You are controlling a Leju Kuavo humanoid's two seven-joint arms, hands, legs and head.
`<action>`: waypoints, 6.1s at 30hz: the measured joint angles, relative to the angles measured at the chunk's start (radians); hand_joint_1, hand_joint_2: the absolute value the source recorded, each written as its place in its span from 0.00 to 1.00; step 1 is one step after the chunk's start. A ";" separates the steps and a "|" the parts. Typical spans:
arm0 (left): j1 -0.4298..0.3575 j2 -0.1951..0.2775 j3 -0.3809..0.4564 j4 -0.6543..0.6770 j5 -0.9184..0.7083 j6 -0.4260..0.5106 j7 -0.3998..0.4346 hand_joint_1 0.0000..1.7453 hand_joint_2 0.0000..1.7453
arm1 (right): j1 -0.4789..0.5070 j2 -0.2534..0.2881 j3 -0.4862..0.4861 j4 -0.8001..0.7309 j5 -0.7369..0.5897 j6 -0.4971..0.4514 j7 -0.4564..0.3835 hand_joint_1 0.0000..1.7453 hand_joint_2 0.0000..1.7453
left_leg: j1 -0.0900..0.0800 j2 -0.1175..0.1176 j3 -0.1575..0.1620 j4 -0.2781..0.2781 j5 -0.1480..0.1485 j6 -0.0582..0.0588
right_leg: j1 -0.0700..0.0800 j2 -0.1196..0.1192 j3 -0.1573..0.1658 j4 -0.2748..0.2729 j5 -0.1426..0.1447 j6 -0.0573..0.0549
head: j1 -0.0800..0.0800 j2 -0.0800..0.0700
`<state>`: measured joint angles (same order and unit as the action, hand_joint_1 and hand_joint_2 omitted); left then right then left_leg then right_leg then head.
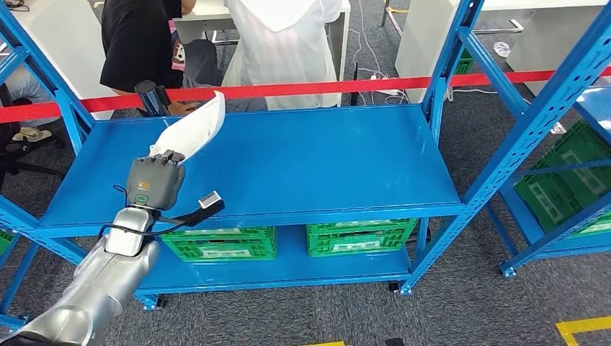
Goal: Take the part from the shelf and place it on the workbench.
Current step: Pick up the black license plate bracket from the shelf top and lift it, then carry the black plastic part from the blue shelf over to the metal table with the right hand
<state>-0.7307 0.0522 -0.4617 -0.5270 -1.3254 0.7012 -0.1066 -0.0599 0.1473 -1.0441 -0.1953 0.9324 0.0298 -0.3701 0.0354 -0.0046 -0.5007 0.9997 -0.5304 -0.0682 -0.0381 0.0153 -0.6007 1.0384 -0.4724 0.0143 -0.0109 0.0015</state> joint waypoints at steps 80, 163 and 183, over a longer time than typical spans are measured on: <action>0.689 -0.046 0.061 -1.040 0.931 -0.724 -0.473 1.00 1.00 | -0.016 -0.016 0.018 0.001 0.133 0.038 0.054 0.00 0.00 | -0.027 0.007 -0.161 0.103 0.030 0.030 | 0.023 -0.018 0.052 -0.017 -0.035 -0.041 | 0.012 0.000; 0.696 -0.020 0.028 -1.031 0.880 -0.657 -0.389 1.00 1.00 | -0.013 -0.010 0.024 0.000 0.170 0.053 0.041 0.00 0.00 | -0.025 -0.078 -0.095 0.033 0.066 0.081 | 0.024 0.003 -0.026 0.142 -0.080 0.005 | 0.009 0.000; 0.638 -0.047 0.016 -0.987 0.912 -0.744 -0.390 1.00 1.00 | -0.019 -0.020 0.043 0.000 0.187 0.050 0.065 0.00 0.00 | -0.035 0.076 -0.074 0.026 0.044 0.058 | 0.039 -0.157 0.051 -0.017 -0.030 -0.014 | 0.005 0.000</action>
<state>-0.0930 0.0056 -0.4458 -1.5139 -0.4135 -0.0428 -0.4962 -0.0789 0.1273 -1.0014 -0.1957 1.1191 0.0799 -0.3050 0.0001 0.0715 -0.5746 1.0256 -0.4862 -0.0105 0.0011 -0.1421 -0.5495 1.0210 -0.5025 -0.0002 -0.0059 0.0015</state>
